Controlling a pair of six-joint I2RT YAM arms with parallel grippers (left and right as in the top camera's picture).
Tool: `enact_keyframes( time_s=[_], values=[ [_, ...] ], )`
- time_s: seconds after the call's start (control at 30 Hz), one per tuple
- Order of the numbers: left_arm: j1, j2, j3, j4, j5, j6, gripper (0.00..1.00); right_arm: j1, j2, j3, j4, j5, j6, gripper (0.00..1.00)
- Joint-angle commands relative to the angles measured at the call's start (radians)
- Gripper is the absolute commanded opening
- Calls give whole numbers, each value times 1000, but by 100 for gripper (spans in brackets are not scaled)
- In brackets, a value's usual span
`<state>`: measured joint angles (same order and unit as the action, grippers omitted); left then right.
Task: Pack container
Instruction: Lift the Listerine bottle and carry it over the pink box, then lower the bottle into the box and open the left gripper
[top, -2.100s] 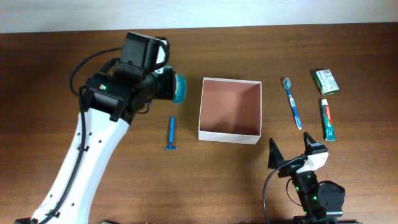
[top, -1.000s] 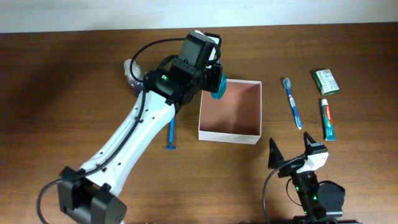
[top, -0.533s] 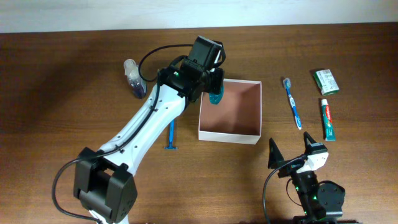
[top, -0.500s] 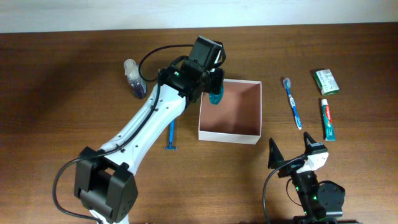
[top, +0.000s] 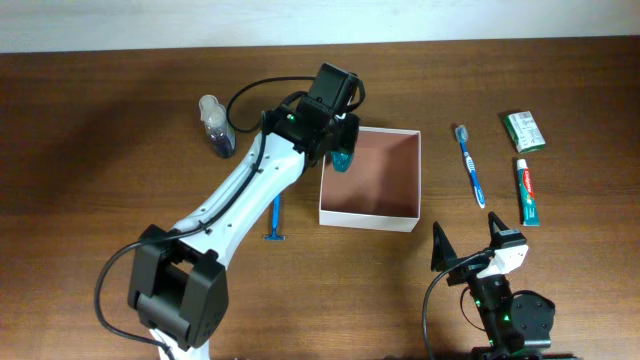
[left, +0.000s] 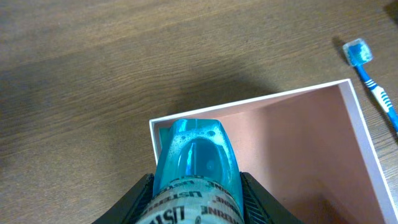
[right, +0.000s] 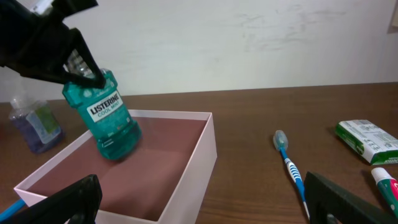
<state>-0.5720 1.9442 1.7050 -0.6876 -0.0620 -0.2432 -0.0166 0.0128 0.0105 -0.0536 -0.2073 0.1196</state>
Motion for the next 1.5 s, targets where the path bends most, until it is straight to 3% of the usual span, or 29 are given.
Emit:
enact_keyframes(
  time_s=[0.0,0.63,0.73,1.47],
  values=[
    [-5,16,31,12,-14,9,18,10,-9,-5,-6,2,-8,99],
    [-15,38,31,13,-14,9,18,10,-9,-5,-6,2,-8,98],
    [-24,38,31,14,-15,9,27,10,-9,-5,-6,2,-8,98],
    [-36,38,31,-6,-104,9,27,10,-9,-5,-6,2,-8,98]
  ],
)
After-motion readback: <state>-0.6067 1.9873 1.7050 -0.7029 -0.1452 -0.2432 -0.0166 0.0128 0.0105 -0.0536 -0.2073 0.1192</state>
